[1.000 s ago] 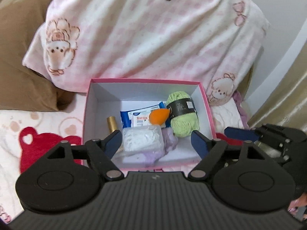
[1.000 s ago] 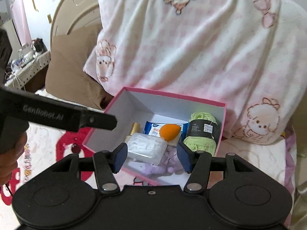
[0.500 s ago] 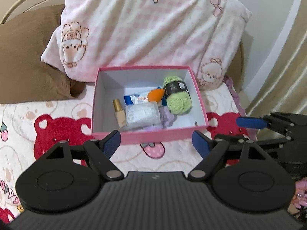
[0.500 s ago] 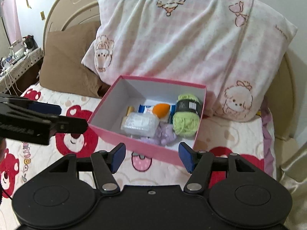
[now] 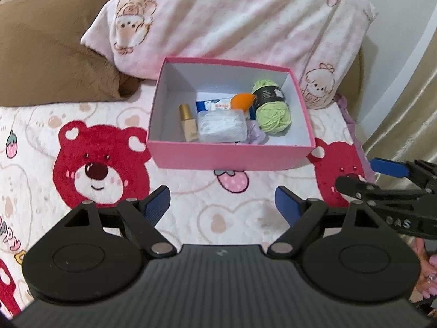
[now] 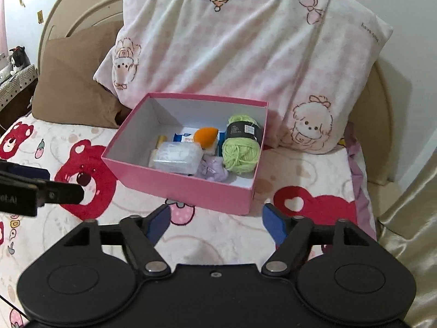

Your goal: Organize objects

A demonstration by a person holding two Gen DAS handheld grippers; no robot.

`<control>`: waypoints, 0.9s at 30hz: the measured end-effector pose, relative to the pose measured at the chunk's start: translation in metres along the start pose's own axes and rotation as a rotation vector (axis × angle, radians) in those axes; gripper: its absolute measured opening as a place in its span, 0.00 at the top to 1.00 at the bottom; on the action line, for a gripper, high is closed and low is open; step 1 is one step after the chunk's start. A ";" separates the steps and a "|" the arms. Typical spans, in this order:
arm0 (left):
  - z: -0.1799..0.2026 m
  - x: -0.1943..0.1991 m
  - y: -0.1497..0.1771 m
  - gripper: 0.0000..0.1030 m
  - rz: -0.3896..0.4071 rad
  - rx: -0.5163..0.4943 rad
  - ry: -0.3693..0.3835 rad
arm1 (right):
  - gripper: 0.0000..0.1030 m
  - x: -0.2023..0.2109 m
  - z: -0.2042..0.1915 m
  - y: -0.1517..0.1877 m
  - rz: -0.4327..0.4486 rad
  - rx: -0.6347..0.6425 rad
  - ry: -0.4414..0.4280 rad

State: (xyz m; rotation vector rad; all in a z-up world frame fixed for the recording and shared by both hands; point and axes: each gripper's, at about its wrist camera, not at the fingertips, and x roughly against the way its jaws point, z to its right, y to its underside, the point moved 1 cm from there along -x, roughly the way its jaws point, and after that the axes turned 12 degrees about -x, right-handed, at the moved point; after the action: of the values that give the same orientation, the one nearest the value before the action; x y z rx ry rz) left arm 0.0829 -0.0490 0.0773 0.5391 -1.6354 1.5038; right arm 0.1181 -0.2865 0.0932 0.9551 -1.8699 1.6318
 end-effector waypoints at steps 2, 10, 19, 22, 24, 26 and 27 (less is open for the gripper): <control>-0.001 -0.003 0.002 0.19 -0.010 -0.001 -0.014 | 0.18 -0.001 0.002 0.003 -0.013 -0.012 -0.002; 0.001 -0.011 0.008 0.14 -0.043 -0.006 -0.025 | 0.09 -0.003 0.000 0.011 -0.026 -0.019 0.051; 0.003 -0.018 0.012 0.00 -0.079 -0.013 -0.047 | 0.09 -0.005 -0.003 0.016 -0.068 -0.026 0.071; 0.007 -0.021 0.013 0.00 -0.095 -0.037 -0.070 | 0.09 -0.005 -0.004 0.016 -0.073 -0.026 0.077; 0.007 -0.020 0.014 0.00 -0.090 -0.039 -0.068 | 0.09 -0.004 -0.004 0.016 -0.076 -0.029 0.080; 0.008 -0.019 0.016 0.00 -0.091 -0.039 -0.067 | 0.09 -0.003 -0.005 0.016 -0.081 -0.032 0.083; 0.009 -0.019 0.016 0.00 -0.094 -0.041 -0.073 | 0.09 -0.003 -0.005 0.017 -0.083 -0.033 0.084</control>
State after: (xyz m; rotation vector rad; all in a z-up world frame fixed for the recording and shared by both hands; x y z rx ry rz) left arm 0.0784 -0.0589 0.0530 0.6462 -1.6698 1.3933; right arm 0.1071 -0.2802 0.0810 0.9240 -1.7722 1.5635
